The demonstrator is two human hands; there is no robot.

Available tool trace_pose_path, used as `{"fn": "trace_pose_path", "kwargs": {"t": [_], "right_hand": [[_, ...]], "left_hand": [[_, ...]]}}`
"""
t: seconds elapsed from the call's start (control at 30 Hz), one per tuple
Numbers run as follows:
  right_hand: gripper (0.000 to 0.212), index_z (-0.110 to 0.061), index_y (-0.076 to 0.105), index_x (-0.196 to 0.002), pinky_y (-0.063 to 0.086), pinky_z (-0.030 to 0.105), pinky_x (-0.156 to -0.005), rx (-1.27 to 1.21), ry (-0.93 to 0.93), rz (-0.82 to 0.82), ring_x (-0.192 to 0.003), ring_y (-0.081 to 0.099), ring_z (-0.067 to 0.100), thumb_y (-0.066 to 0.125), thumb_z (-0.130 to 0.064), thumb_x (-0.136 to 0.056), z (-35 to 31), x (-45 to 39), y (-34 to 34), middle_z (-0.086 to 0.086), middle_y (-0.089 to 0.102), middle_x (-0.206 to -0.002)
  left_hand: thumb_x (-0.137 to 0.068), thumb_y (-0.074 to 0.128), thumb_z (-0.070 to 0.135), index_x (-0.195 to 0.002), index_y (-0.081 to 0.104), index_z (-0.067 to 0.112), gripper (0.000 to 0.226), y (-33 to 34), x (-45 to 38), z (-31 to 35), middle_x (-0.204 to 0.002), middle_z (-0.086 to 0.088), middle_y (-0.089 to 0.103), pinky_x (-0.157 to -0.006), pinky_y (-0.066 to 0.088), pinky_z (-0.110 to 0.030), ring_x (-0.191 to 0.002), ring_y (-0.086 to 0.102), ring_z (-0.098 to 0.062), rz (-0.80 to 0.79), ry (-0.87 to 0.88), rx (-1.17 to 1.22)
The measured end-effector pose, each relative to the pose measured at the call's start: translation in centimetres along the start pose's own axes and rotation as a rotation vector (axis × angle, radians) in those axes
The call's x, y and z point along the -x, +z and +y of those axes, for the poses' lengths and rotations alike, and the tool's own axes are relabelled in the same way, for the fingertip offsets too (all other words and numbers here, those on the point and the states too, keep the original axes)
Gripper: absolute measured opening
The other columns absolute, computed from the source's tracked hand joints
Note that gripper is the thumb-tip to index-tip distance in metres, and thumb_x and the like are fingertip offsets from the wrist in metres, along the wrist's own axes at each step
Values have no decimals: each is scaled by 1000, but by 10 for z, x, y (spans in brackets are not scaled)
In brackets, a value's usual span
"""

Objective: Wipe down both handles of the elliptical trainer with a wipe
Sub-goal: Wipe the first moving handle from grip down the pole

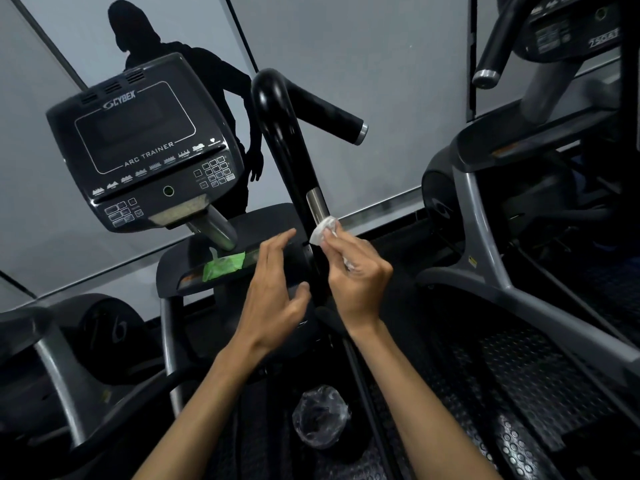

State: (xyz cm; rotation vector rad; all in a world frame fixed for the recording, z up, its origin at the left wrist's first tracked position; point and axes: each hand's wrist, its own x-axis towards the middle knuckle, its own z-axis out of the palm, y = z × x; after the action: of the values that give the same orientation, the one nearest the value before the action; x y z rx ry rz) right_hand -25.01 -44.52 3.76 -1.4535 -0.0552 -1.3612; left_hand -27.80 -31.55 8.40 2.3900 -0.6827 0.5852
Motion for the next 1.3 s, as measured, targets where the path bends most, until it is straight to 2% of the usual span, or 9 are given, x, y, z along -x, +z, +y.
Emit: {"fn": "trace_pose_path", "kwargs": {"t": [0.27,0.37,0.47,0.67,0.87,1.0,1.07,1.2,1.3], "right_hand": [[17,-2,80,-101,62,33,-86,-1,-7,-14,-104,75,18,78,3,-85,0,12,-4,12,77,-108],[16,-1,80,-100,63,32,-81,-19,82,1,-98,76,14,79,2,-83,4,-3,-7,9,78,-101],[19,-1,78,-107,59,27,-92,-31,108,-6,-108,73,17,75,0,-88,-12,-1,5,12,76,-110],[15,-1,79,-101,63,36,-81,3,76,17,-103,75,19,75,4,-87,4,11,-7,12,77,-105],[17,-1,79,-101,61,32,-87,4,81,15,-105,74,20,74,5,-86,-8,24,-2,13,76,-108],[17,0,79,-101,58,15,-82,-34,208,63,-98,76,16,76,5,-85,1,5,-5,10,78,-101],[20,1,78,-104,58,18,-86,-52,200,46,-104,74,16,75,7,-85,-9,3,3,11,77,-106],[20,-1,79,-104,60,24,-89,-9,120,19,-106,74,18,77,2,-85,-1,28,-7,12,77,-109],[18,-1,78,-106,57,14,-85,-13,266,77,-100,74,10,75,-3,-88,2,20,-8,8,78,-105]], "left_hand": [[-84,63,-2,-158,26,18,85,9,-4,6,-149,2,39,-106,33,-8,-138,42,-7,-20,20,55],[-94,57,-3,-155,33,21,70,8,-12,10,-138,6,43,-103,40,-13,-127,51,-3,70,42,62],[-98,60,4,-153,37,22,62,12,-20,12,-135,5,44,-100,49,-20,-113,61,-5,147,37,72],[-90,71,0,-155,34,26,80,11,-19,4,-134,7,45,-99,50,-20,-116,59,2,111,51,53],[-92,57,-11,-154,36,30,78,11,-19,7,-135,11,46,-100,50,-21,-118,59,-1,125,37,85],[-87,56,-18,-155,38,25,81,15,-19,5,-142,3,46,-98,44,-9,-118,54,8,132,54,52],[-87,57,-17,-155,39,24,81,18,-18,5,-143,2,45,-98,42,-6,-119,54,4,141,60,40],[-89,59,-14,-156,34,30,84,15,-18,1,-143,8,42,-98,48,-13,-118,57,-1,107,68,37],[-88,59,-15,-156,36,28,84,16,-19,1,-140,8,44,-95,55,-24,-118,58,-1,115,62,24]]}}
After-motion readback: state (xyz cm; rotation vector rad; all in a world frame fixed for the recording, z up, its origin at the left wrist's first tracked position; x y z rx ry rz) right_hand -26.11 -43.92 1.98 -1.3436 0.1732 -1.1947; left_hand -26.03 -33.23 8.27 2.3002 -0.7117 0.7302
